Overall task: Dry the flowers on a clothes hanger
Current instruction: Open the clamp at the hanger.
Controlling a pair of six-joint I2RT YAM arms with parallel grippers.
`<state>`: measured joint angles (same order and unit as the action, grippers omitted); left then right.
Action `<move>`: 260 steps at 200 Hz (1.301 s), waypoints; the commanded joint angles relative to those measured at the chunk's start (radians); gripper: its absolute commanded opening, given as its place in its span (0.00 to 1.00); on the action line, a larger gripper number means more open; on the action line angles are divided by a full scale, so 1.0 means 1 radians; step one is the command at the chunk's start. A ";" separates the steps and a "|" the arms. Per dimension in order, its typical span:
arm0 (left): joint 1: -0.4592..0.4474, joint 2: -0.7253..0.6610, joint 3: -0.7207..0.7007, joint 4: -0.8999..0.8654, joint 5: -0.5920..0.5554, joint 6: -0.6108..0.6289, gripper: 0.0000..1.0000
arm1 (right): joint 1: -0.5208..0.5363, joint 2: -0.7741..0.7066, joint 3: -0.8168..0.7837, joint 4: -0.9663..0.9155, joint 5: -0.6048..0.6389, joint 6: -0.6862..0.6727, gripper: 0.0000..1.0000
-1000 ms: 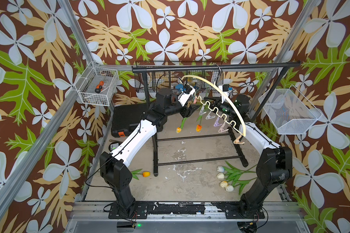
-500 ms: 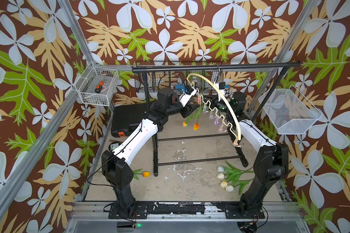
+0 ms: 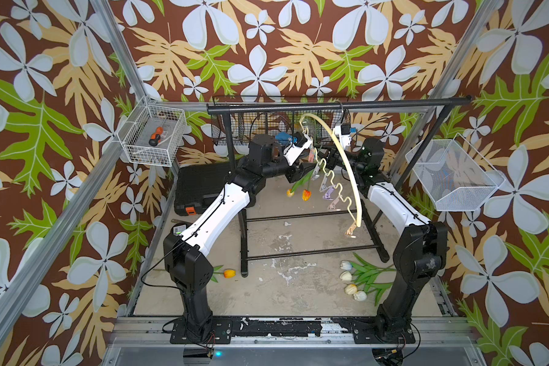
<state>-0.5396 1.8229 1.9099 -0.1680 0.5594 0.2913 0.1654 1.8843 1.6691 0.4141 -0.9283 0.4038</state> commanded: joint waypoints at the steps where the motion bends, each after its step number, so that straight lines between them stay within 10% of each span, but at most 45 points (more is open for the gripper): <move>1: 0.001 0.005 0.015 -0.022 0.047 0.039 0.55 | 0.007 0.015 0.037 -0.008 -0.012 -0.005 0.00; 260: 0.061 -0.079 -0.057 -0.086 0.038 0.116 0.70 | 0.069 0.146 0.291 -0.164 -0.046 -0.048 0.00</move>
<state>-0.4896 1.7569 1.8534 -0.2718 0.5770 0.4007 0.2306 2.0266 1.9450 0.2390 -0.9649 0.3592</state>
